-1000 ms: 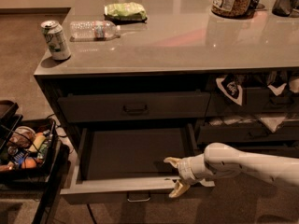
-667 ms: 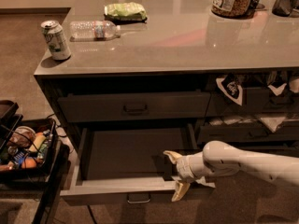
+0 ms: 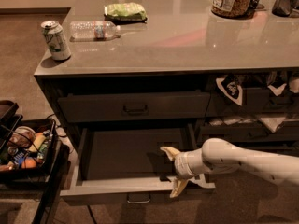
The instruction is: Open middle drawer
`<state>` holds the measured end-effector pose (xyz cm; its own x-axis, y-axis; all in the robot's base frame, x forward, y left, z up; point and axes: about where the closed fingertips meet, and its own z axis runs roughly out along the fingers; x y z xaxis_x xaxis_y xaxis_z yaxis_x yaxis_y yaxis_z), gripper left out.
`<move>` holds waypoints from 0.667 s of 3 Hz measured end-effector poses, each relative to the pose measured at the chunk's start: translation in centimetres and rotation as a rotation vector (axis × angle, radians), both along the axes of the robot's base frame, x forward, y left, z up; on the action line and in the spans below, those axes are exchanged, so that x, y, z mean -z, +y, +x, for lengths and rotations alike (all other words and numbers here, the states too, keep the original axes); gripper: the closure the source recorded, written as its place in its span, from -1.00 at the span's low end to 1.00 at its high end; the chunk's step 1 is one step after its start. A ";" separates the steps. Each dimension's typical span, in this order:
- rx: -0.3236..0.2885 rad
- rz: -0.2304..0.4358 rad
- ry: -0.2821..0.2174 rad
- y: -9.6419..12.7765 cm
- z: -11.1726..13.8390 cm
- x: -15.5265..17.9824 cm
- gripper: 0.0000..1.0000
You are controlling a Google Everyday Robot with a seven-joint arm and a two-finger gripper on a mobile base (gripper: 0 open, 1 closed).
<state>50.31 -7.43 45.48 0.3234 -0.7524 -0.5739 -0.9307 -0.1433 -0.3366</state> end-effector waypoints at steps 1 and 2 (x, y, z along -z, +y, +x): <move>-0.019 -0.018 -0.088 0.4 0.1 -4.3 -1.00; -0.028 -0.032 -0.178 -0.3 0.9 -7.8 -1.00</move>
Offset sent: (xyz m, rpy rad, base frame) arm 0.0194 -0.0161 0.1250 -0.0529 -0.2951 0.0331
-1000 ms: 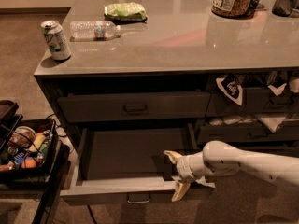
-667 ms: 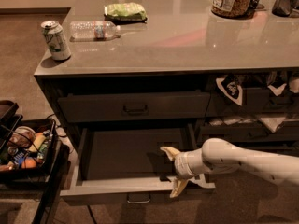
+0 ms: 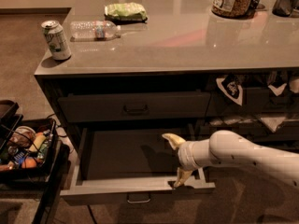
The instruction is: Open middle drawer
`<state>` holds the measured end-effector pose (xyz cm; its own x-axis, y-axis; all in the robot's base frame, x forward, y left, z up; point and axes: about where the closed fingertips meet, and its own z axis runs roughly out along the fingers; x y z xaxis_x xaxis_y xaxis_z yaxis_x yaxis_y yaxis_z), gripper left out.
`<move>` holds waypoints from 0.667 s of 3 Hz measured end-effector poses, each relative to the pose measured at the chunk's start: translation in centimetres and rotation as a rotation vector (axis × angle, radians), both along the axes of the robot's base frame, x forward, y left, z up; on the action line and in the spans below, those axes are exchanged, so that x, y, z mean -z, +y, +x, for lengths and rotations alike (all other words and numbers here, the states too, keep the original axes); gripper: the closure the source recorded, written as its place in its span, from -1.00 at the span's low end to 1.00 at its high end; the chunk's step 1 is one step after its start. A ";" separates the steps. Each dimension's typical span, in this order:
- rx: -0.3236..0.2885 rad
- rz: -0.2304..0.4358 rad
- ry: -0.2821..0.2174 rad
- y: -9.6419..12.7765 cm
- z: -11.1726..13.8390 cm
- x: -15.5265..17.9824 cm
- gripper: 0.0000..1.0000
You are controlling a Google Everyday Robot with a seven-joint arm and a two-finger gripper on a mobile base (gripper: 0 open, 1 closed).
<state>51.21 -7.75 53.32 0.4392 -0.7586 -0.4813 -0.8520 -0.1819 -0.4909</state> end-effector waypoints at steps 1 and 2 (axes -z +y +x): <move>0.000 -0.001 -0.004 -0.1 0.0 -0.2 -0.63; 0.000 -0.001 -0.004 -0.1 0.0 -0.2 -0.16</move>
Offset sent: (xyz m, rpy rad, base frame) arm 0.0002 -0.0006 0.0018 -0.0010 -0.0040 0.0002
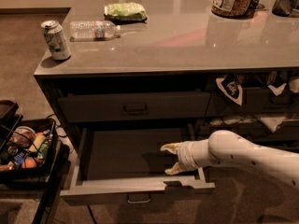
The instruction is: Open middle drawer
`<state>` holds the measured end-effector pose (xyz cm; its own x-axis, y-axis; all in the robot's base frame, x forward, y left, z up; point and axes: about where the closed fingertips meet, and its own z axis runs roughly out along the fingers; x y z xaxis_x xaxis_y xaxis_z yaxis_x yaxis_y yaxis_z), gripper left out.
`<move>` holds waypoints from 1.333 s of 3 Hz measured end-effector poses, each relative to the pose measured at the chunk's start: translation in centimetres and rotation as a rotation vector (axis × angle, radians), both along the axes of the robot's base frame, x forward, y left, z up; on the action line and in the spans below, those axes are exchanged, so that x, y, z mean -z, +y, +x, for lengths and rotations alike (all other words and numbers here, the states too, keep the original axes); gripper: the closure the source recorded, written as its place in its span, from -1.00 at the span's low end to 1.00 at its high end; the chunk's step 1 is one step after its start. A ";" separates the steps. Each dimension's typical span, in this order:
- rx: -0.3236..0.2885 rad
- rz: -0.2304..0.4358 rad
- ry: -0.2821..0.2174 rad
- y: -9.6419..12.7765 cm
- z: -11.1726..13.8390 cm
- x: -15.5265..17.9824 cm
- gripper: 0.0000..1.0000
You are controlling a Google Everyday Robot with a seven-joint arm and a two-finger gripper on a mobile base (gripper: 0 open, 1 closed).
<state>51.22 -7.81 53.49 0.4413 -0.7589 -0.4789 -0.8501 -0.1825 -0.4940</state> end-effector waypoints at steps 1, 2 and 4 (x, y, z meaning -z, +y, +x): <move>0.000 0.000 0.000 0.0 0.0 0.0 0.30; -0.027 -0.001 0.001 0.3 0.8 0.8 0.77; -0.096 0.024 -0.005 0.7 5.8 4.8 1.00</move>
Offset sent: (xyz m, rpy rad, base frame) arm 0.0212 0.0043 -0.0173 -0.0043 -0.0005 0.0604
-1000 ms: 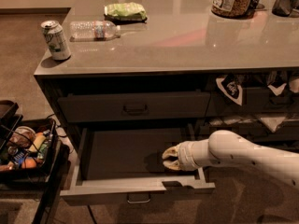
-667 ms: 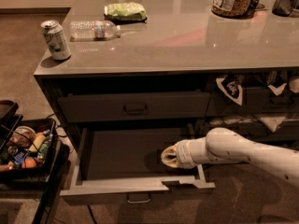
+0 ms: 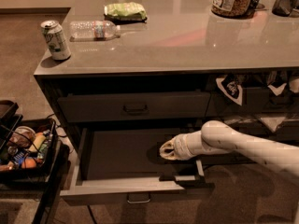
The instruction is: Open middle drawer
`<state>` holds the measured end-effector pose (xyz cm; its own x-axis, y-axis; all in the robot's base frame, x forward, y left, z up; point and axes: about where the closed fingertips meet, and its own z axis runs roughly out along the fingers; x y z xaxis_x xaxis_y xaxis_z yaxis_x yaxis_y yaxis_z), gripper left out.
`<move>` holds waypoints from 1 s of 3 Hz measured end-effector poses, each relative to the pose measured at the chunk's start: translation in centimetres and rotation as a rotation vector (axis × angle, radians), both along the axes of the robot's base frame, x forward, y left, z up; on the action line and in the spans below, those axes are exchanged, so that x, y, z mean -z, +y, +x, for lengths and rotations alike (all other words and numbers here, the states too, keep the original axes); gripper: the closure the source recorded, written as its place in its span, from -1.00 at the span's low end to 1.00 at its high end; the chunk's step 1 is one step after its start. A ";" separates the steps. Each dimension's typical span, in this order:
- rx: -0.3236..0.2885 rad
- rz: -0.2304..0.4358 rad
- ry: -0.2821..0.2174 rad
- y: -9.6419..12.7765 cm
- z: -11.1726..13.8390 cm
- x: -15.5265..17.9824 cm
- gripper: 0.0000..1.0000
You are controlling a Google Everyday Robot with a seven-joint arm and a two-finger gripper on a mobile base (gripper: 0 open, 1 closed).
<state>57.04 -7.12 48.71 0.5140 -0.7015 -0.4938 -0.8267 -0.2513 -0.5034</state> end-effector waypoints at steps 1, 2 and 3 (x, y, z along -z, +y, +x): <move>-0.003 -0.035 0.021 -1.0 1.6 1.3 1.00; -0.009 -0.126 0.062 -2.1 1.7 2.9 1.00; -0.004 -0.193 0.108 -2.6 0.4 4.7 1.00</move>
Offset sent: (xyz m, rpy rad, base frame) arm 0.0137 -0.0389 -0.0482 -0.2519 0.1222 0.0110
